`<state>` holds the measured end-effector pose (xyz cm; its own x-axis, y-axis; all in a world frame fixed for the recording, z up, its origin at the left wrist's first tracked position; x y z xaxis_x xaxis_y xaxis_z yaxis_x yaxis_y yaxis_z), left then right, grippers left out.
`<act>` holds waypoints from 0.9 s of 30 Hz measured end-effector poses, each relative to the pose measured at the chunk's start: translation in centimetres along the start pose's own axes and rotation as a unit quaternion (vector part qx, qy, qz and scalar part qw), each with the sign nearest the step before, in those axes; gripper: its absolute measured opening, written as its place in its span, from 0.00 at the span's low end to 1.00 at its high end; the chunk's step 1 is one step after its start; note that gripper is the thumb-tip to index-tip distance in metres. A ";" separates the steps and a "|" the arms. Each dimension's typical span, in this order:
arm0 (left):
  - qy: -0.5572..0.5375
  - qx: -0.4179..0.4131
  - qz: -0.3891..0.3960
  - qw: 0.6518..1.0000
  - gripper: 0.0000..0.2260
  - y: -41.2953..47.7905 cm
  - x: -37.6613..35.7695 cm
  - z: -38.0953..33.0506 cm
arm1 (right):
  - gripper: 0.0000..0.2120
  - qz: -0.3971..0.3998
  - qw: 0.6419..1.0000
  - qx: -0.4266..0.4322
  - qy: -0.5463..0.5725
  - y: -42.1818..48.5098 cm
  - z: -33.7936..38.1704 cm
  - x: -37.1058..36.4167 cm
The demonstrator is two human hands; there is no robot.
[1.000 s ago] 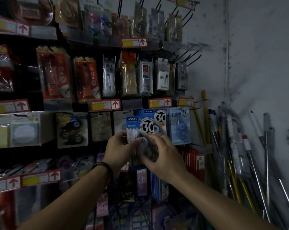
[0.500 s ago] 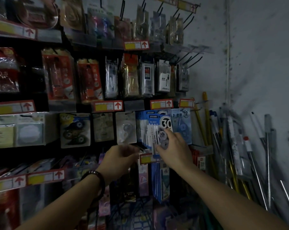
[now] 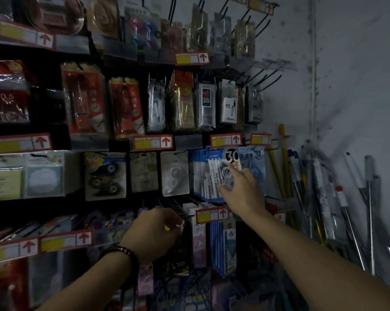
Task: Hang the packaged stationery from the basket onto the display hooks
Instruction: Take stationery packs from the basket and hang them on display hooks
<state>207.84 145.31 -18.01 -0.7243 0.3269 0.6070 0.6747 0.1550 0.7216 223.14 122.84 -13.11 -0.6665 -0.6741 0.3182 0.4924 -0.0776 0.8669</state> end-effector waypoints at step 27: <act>0.038 0.007 0.042 0.998 0.06 -6.9 1.0 2.7 | 0.24 0.036 0.996 0.044 -0.072 -4.3 3.1 0.9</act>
<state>202.88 147.09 -23.31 -0.6736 0.2680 0.6888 0.7349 0.1430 0.6630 218.69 124.82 -15.41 -0.7079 -0.5630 0.4265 0.4946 0.0359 0.8684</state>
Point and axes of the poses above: each hand's wrist, its own y-axis towards the middle knuckle, its own x-axis out of the back of the hand, z = x × y, the point moved 8 cm from there along y, towards the middle knuckle, and after that the axes turned 12 degrees about -z, right-handed, at the moved point
